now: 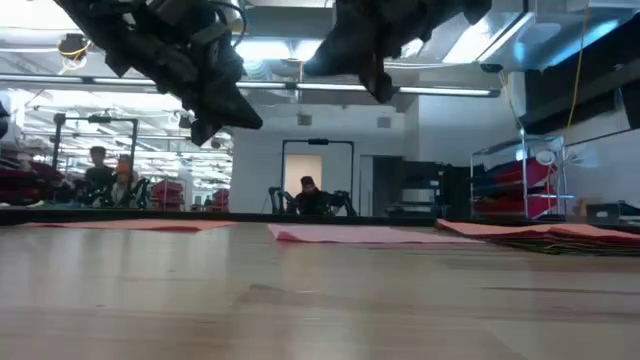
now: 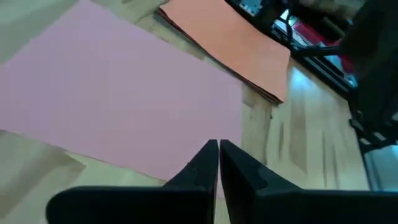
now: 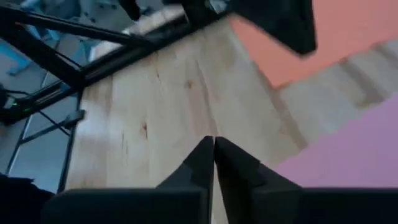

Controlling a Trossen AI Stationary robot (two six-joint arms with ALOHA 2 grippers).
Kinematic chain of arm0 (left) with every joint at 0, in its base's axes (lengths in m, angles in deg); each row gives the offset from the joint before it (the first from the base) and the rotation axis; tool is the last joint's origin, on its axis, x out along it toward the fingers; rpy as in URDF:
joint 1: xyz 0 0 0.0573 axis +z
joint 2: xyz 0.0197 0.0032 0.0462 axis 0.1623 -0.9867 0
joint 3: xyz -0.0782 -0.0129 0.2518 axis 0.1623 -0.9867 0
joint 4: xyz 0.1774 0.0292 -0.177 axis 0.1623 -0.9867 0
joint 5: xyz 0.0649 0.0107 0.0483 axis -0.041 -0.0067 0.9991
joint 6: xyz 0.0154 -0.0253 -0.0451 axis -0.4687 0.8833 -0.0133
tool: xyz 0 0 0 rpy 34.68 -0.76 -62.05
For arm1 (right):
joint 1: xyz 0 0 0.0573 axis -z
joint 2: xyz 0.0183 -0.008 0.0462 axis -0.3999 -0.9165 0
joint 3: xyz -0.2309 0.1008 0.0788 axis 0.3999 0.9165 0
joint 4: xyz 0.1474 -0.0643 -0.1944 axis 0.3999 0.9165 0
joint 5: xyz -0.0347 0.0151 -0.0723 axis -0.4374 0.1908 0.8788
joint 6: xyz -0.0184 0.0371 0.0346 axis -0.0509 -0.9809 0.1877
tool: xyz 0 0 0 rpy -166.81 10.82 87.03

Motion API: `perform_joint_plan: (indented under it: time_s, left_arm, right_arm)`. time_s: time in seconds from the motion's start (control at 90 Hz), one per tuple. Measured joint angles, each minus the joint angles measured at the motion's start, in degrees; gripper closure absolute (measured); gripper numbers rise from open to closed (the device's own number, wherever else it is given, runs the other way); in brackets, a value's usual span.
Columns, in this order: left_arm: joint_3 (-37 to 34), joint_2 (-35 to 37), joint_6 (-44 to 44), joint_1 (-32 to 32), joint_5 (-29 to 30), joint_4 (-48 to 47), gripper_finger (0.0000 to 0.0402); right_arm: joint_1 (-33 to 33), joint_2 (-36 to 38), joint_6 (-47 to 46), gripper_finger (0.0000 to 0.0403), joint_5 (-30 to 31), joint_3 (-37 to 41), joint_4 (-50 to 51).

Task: Organize paper
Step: Move the pink color paper to the bottom left of the table

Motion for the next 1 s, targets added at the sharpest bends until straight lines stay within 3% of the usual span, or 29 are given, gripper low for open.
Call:
perform_joint_plan:
  time_s: [0.211, 0.689, 1.0]
  left_arm:
    - [2.18, -8.06, -1.79, -3.02, 1.42, 0.76, 0.0402]
    - [17.91, -31.44, -9.58, -6.52, 3.13, -1.78, 0.0402]
    - [20.24, -36.21, -9.56, -8.81, 3.15, -5.49, 0.0402]
  right_arm:
    - [4.50, 7.72, 4.15, 0.0402, -0.04, 0.00, 7.69]
    - [12.66, 17.60, 10.24, 0.0403, -0.28, 0.00, 27.52]
    - [14.43, 18.15, 14.93, 0.0403, -1.90, 0.02, 29.91]
